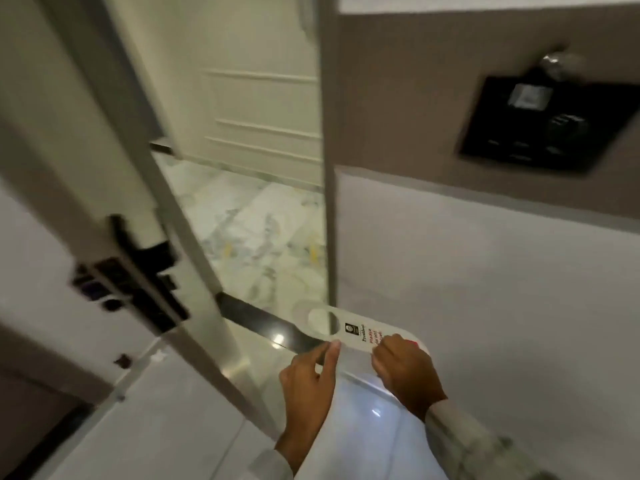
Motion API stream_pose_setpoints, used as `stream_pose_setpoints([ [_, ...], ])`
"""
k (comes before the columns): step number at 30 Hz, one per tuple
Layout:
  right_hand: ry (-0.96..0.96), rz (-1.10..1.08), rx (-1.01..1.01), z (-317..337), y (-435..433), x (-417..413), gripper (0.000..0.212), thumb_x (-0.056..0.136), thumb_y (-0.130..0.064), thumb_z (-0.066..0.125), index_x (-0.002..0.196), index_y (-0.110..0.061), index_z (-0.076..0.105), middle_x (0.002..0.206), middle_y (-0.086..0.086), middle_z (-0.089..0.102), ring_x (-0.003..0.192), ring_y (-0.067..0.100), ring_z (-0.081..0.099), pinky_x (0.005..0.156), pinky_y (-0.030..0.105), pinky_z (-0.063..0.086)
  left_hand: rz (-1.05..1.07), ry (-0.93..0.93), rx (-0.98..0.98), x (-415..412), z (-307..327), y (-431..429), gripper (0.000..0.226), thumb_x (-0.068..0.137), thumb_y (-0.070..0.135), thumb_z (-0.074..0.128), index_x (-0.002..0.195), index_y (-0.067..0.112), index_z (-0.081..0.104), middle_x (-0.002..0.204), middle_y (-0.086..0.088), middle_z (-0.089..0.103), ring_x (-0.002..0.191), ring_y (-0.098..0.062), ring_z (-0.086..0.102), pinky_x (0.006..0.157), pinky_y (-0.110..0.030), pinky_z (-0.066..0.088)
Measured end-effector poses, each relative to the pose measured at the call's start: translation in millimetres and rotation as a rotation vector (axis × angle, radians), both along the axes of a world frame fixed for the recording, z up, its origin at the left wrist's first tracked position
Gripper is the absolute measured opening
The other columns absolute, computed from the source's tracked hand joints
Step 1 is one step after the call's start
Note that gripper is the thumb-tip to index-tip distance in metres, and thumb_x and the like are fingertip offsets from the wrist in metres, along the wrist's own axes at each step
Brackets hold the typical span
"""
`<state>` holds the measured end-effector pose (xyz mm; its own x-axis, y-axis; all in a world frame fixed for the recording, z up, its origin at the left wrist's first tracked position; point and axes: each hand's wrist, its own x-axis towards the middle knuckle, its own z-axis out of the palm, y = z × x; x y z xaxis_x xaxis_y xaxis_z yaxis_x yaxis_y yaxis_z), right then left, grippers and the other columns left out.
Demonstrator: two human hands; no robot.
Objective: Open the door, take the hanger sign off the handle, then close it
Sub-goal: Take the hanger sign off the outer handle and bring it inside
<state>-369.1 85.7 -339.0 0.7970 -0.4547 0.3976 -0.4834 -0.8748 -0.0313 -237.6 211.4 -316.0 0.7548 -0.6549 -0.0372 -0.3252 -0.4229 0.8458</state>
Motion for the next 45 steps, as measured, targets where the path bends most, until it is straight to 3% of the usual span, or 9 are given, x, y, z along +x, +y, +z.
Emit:
stream_pose_setpoints([
  [6, 0.002, -0.284, 0.173, -32, 21, -172, 0.011, 0.085, -0.018, 0.067, 0.075, -0.017, 0.068, 0.077, 0.001, 0.066, 0.07, 0.022, 0.066, 0.044, 0.031, 0.052, -0.33, 0.209, 0.03, -132, -28, -83, 0.042, 0.092, 0.029, 0.068, 0.055, 0.014, 0.057, 0.053, 0.006, 0.063, 0.052, -0.008, 0.056, 0.063, -0.037, 0.051],
  [12, -0.35, -1.002, 0.673, -48, 13, -358, 0.058, 0.097, -0.038, 0.059, 0.147, -0.017, 0.04, 0.136, -0.004, 0.052, 0.124, 0.021, 0.048, 0.094, 0.043, 0.052, -0.813, 0.199, 0.088, -284, -29, -155, 0.033, 0.094, 0.026, 0.066, 0.066, 0.011, 0.06, 0.058, 0.011, 0.061, 0.054, -0.003, 0.047, 0.056, -0.014, 0.036],
  [16, -0.59, -1.02, 1.012, -51, 4, -460, 0.038, 0.092, -0.03, 0.068, 0.126, -0.018, 0.06, 0.121, -0.005, 0.068, 0.109, 0.019, 0.065, 0.091, 0.04, 0.057, -1.02, 0.214, 0.09, -389, -26, -186, 0.048, 0.095, 0.022, 0.065, 0.054, 0.028, 0.041, 0.043, 0.019, 0.048, 0.046, 0.0, 0.04, 0.051, -0.012, 0.034],
  [21, -0.895, -1.268, 1.013, -60, 24, -573, 0.01, 0.091, -0.019, 0.07, 0.095, -0.01, 0.071, 0.091, -0.006, 0.075, 0.084, 0.018, 0.073, 0.073, 0.03, 0.062, -1.208, 0.31, 0.176, -519, -45, -196, 0.006, 0.093, 0.024, 0.068, 0.088, 0.026, 0.065, 0.075, 0.015, 0.072, 0.07, -0.001, 0.064, 0.065, -0.01, 0.046],
  [26, -1.182, -1.505, 0.95, -70, 39, -640, 0.007, 0.087, -0.018, 0.075, 0.091, -0.016, 0.07, 0.087, -0.004, 0.078, 0.078, 0.016, 0.076, 0.067, 0.03, 0.063, -1.422, 0.281, 0.36, -606, -84, -177, 0.046, 0.09, 0.024, 0.07, 0.126, 0.034, 0.043, 0.098, 0.007, 0.074, 0.094, -0.005, 0.067, 0.08, -0.016, 0.052],
  [32, -1.279, -1.753, 0.779, -64, 0, -679, 0.035, 0.089, -0.016, 0.073, 0.117, -0.013, 0.052, 0.115, 0.013, 0.071, 0.095, 0.03, 0.072, 0.072, 0.033, 0.06, -1.675, 0.026, 0.36, -672, -94, -182, 0.041, 0.099, 0.042, 0.053, 0.137, 0.029, 0.047, 0.14, 0.001, 0.056, 0.13, -0.019, 0.048, 0.111, -0.043, 0.043],
  [36, -1.118, -1.702, 0.744, -56, -36, -707, 0.03, 0.092, -0.01, 0.066, 0.11, -0.02, 0.045, 0.123, 0.011, 0.065, 0.102, 0.027, 0.066, 0.076, 0.032, 0.057, -1.856, -0.408, 0.241, -693, -92, -202, 0.043, 0.103, 0.047, 0.039, 0.141, 0.028, 0.044, 0.154, -0.001, 0.044, 0.143, -0.026, 0.035, 0.118, -0.052, 0.027],
  [41, -0.12, -1.683, 0.668, -72, -41, -724, 0.033, 0.096, -0.041, 0.056, 0.123, -0.023, 0.064, 0.144, 0.009, 0.045, 0.134, 0.033, 0.039, 0.113, 0.05, 0.027, -1.996, -0.765, 0.215, -699, -89, -223, 0.051, 0.104, 0.043, 0.033, 0.15, 0.019, 0.032, 0.161, -0.003, 0.032, 0.151, -0.031, 0.019, 0.12, -0.057, 0.016],
  [45, -0.033, -1.659, 0.593, -80, -32, -711, 0.043, 0.101, -0.045, 0.044, 0.137, -0.024, 0.051, 0.154, 0.015, 0.035, 0.138, 0.038, 0.038, 0.114, 0.053, 0.027, -1.927, -0.769, 0.094, -681, -89, -219, 0.055, 0.103, 0.047, 0.035, 0.152, 0.023, 0.03, 0.163, -0.003, 0.028, 0.153, -0.029, 0.015, 0.121, -0.057, 0.014],
])
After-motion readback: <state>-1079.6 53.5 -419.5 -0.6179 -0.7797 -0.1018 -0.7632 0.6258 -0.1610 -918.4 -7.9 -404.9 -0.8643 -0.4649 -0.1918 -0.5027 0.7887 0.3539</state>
